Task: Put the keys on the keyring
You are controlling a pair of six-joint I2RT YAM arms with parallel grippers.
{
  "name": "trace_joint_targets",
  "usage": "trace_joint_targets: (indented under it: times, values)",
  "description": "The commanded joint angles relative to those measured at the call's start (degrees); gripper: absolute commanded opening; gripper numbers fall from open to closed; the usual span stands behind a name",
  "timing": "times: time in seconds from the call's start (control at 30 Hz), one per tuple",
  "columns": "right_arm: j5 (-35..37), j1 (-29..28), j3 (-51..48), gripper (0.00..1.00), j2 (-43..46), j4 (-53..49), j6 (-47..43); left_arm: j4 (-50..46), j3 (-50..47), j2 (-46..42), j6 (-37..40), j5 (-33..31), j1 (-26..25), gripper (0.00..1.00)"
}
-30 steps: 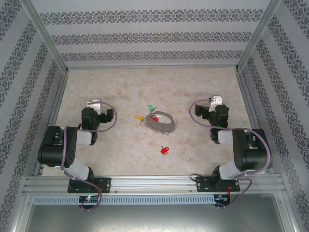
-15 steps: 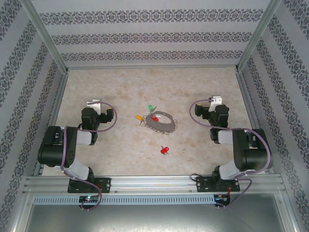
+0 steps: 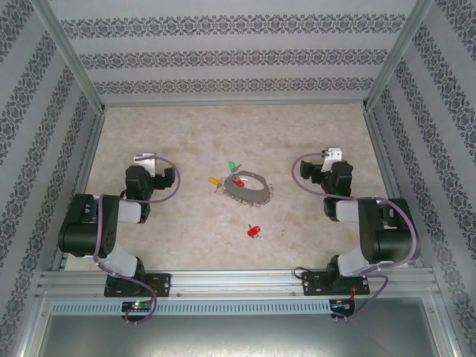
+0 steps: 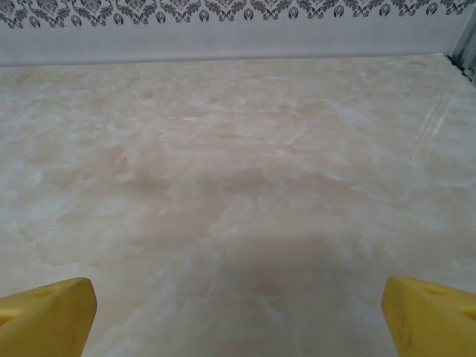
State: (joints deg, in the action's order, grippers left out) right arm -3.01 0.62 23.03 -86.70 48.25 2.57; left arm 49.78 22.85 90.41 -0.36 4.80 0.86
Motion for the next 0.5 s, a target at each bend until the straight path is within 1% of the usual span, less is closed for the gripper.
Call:
trace_joint_targets:
  times: [0.0,0.23,0.33,0.4,0.47]
  values:
    - [0.69,0.04,0.00,0.98,0.24,0.97,-0.62,2.56,-0.09,0.45,0.42,0.96,0.46,1.00]
    - [0.89,-0.14,-0.11,0.98,0.26,1.05,-0.67,2.43,-0.13,0.38,0.45,0.96,0.48,1.00]
    - [3.04,-0.72,0.10,0.98,0.78,0.56,-0.75,0.79,0.04,-1.44,0.95,1.83,0.56,1.00]
    - [3.45,-0.84,2.07,0.98,2.50,-4.22,-0.80,-2.75,0.47,-4.67,0.80,1.73,0.52,1.00]
    - [4.74,-1.60,5.17,0.98,4.52,-12.23,-1.42,-8.48,1.21,-8.61,0.65,2.22,0.47,1.00]
